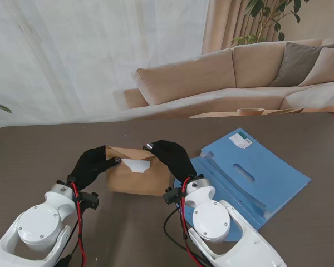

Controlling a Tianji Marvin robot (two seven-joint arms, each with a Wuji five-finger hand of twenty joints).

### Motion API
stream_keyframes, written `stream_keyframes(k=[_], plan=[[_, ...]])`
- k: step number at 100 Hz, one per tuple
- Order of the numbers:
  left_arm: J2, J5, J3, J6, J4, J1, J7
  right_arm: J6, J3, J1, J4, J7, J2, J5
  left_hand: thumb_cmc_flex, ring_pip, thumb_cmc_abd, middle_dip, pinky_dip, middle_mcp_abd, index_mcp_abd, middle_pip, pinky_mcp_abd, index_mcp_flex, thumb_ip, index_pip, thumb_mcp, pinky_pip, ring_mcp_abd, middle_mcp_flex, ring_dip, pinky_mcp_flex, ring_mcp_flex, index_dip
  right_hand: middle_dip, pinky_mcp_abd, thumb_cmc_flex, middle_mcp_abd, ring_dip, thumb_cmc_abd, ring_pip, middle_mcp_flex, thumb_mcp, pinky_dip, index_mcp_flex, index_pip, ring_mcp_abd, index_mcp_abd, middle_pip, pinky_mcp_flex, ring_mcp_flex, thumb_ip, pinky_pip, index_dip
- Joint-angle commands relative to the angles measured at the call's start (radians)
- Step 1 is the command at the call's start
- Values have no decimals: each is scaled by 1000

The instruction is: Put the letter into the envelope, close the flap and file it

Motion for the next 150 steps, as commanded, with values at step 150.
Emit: stream_keyframes(k=[150], plan=[[48,0,-54,-59,-19,5,-230,16,-16,20,11,76,34,-148,-365,-310,-97,-59,28,-108,53,34,-122,-231,26,-120,281,-417,-132,-398,-6,-239,-364,-66,72,-64,419,-41,47,-245,151,171,422,-1,52,461,-72,-236,138,109,128,-62,104,91]])
